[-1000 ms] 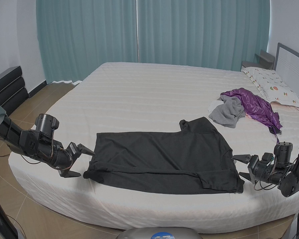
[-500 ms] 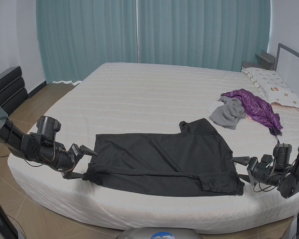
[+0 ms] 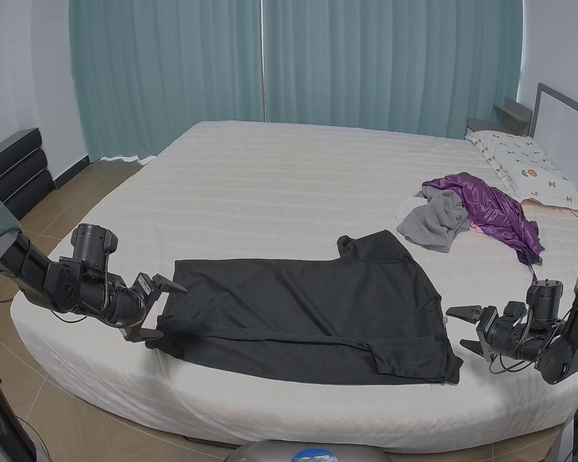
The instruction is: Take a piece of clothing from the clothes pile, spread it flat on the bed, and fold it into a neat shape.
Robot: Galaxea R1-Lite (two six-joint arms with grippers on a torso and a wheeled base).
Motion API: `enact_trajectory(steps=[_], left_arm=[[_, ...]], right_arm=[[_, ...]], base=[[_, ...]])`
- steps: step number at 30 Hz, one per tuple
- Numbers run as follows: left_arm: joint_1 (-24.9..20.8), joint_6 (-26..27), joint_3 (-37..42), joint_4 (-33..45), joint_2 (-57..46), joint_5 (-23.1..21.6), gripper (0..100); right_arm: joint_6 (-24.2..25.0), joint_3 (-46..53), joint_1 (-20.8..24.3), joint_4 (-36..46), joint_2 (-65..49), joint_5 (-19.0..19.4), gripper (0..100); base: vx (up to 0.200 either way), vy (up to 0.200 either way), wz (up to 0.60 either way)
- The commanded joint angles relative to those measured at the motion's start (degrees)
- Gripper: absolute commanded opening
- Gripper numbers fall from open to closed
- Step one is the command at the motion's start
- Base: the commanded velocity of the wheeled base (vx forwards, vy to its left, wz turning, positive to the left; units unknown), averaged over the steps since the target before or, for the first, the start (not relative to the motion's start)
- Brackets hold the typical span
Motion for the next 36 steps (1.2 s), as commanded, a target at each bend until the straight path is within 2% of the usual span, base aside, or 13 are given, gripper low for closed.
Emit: enact_trajectory(steps=[1, 2, 7, 14, 23, 29, 30, 36], left_arm=[[0.13, 0.35, 0.12, 0.05, -0.05, 0.78, 100], [0.13, 0.35, 0.12, 0.05, -0.05, 0.78, 100], [-0.58, 0.53, -0.49, -0.12, 1.01, 6.67, 100], [-4.8, 0.44, -3.48, -3.9, 8.66, 12.91, 100], [-5.24, 0.44, -10.86, -3.38, 14.72, 15.02, 100], [-5.06, 0.88, -19.39, -0.74, 19.38, 18.45, 100], [-4.97, 0.79, -22.73, 0.31, 20.52, 19.42, 100], [-4.18, -2.64, -28.62, -0.04, 21.93, 20.47, 100]], right_arm=[[-0.07, 0.1, -0.02, -0.03, 0.23, 0.01, 100], [-0.07, 0.1, -0.02, -0.03, 0.23, 0.01, 100], [-0.07, 0.1, 1.12, 0.06, 0.41, -0.26, 100], [0.02, 0.18, 1.65, 0.06, 0.76, -0.35, 100], [-0.07, 0.1, 1.65, -0.12, 1.37, -0.43, 100], [0.02, 0.62, 1.65, -2.93, 2.52, -0.43, 100], [0.02, 0.89, 1.65, -3.72, 3.04, -0.52, 100], [0.02, 1.5, 1.65, -5.83, 4.19, -0.52, 100]], base=[[0.0, 0.0, 0.0], [0.0, 0.0, 0.0], [0.0, 0.0, 0.0], [0.0, 0.0, 0.0], [0.0, 0.0, 0.0], [0.0, 0.0, 0.0], [0.0, 0.0, 0.0], [0.0, 0.0, 0.0]])
